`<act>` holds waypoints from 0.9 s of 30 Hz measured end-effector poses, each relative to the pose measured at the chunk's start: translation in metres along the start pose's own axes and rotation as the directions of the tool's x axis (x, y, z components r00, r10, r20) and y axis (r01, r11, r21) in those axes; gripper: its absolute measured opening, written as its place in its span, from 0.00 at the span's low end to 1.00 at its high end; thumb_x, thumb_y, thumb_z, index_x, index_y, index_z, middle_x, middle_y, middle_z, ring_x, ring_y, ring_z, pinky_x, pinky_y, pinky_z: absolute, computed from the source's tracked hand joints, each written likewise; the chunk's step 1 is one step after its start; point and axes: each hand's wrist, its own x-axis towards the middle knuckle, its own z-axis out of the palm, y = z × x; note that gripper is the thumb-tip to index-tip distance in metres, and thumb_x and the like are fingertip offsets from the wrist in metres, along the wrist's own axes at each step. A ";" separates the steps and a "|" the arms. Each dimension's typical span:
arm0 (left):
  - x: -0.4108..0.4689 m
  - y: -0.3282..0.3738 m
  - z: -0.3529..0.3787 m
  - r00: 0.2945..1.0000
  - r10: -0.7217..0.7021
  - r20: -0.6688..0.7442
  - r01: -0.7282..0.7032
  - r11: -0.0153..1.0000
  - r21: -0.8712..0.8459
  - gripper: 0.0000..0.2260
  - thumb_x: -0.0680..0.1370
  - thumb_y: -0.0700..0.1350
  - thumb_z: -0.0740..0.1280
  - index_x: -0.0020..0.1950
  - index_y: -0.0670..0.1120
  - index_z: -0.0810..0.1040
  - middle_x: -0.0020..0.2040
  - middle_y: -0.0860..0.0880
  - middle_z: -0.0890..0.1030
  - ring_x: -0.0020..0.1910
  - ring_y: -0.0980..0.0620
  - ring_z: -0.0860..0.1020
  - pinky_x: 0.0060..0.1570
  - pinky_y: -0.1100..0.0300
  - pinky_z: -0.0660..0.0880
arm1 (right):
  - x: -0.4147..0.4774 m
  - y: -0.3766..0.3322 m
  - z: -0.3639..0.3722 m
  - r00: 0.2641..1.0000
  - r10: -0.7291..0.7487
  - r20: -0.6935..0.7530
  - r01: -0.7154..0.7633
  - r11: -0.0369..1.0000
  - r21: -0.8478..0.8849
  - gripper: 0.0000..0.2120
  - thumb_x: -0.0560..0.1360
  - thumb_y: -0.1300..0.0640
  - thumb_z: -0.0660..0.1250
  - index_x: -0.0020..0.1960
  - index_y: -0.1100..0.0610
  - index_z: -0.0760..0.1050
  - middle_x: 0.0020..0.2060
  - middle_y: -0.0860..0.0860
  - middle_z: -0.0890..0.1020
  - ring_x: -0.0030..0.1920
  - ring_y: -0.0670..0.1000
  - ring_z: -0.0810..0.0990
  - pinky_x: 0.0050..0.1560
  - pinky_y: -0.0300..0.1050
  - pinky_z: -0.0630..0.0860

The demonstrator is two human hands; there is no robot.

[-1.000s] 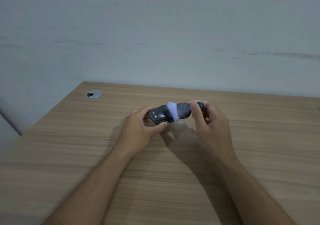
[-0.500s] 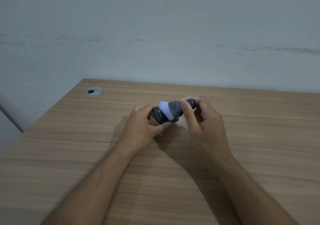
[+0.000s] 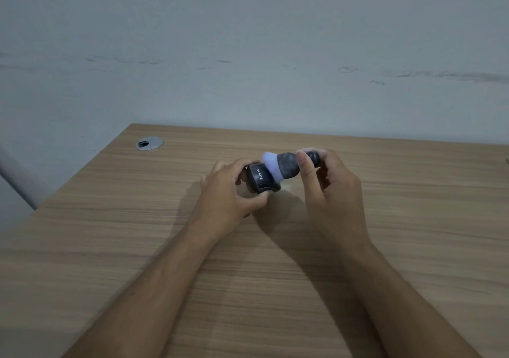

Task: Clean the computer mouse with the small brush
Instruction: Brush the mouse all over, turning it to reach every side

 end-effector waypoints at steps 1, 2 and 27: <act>0.001 0.002 0.001 1.000 -0.001 0.006 0.001 1.000 0.018 0.26 0.71 0.51 0.84 0.67 0.54 0.84 0.46 0.66 0.74 0.54 0.51 0.78 0.63 0.37 0.77 | -0.002 -0.007 0.001 0.999 -0.039 0.016 0.039 0.999 0.021 0.07 0.87 0.51 0.69 0.58 0.53 0.84 0.40 0.47 0.85 0.35 0.52 0.80 0.38 0.47 0.76; 0.002 0.003 0.001 1.000 -0.001 0.010 0.000 1.000 0.024 0.25 0.71 0.50 0.85 0.66 0.52 0.84 0.46 0.66 0.74 0.55 0.49 0.78 0.63 0.37 0.77 | -0.004 -0.012 0.002 0.996 -0.083 0.035 0.082 0.996 0.026 0.07 0.87 0.52 0.69 0.58 0.54 0.84 0.40 0.46 0.84 0.35 0.51 0.79 0.37 0.45 0.76; 0.002 0.001 -0.003 0.999 -0.012 0.030 0.013 0.998 -0.053 0.22 0.71 0.54 0.84 0.62 0.60 0.81 0.50 0.59 0.78 0.51 0.63 0.76 0.53 0.63 0.75 | -0.005 -0.015 0.002 0.998 -0.051 0.044 0.048 0.996 0.077 0.08 0.87 0.51 0.68 0.57 0.53 0.83 0.41 0.51 0.85 0.38 0.54 0.82 0.40 0.49 0.78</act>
